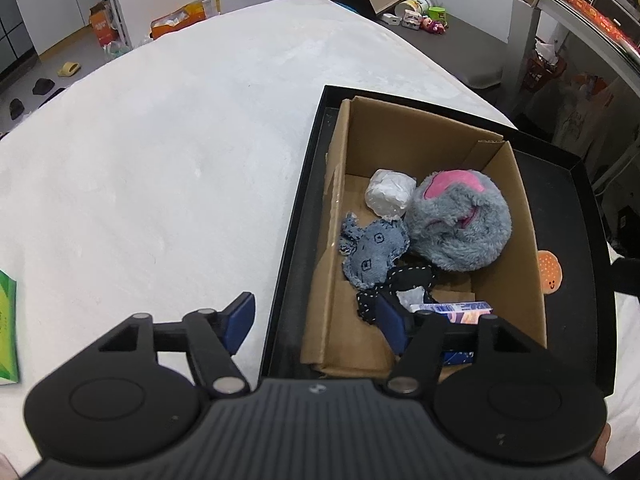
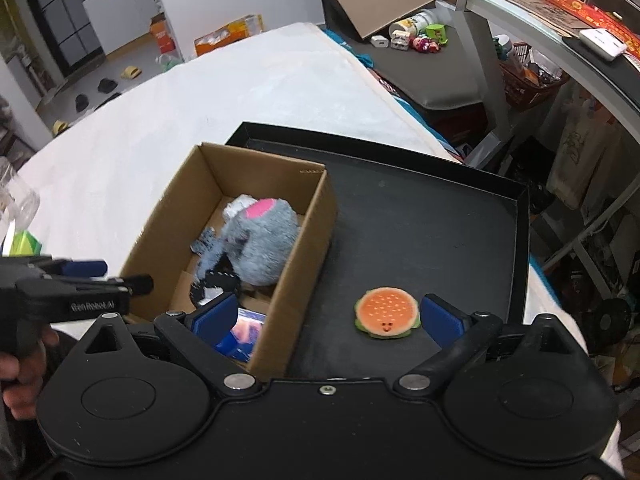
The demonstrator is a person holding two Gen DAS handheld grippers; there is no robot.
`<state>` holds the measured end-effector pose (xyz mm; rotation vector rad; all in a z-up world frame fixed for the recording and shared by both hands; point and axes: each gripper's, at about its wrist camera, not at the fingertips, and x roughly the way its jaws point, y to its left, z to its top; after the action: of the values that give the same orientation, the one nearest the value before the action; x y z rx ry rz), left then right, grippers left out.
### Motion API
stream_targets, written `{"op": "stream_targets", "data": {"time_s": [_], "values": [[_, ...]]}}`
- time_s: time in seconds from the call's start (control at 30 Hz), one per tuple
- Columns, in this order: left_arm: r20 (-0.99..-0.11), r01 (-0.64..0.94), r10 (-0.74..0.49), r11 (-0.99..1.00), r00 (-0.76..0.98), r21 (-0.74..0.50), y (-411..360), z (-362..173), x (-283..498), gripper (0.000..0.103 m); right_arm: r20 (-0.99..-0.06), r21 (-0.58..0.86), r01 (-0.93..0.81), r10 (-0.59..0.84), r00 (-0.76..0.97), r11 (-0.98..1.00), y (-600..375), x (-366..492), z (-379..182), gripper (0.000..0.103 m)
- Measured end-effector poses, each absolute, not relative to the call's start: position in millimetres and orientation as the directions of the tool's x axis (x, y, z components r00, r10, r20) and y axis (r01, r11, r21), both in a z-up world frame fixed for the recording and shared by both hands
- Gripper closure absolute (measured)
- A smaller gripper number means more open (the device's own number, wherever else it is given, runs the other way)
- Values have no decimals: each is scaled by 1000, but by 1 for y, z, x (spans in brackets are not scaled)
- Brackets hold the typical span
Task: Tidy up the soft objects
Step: 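Move the right gripper to the hamburger plush and close on it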
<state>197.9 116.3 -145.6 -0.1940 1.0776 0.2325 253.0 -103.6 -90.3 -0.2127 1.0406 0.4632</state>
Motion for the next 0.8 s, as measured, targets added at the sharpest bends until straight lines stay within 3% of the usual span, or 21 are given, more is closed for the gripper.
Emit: {"op": "stream_targets", "data": {"time_s": [0.47,0.8], "values": [[-897,-295,134,956,422,4,103,-142,204,34,-897,67,-515,277,344,855,-120,289,-116,3],[-905,-275,161,960,394,51,87,-148,216,34,-902,167,-449,320,289,878,-148,308,-149,3]]}}
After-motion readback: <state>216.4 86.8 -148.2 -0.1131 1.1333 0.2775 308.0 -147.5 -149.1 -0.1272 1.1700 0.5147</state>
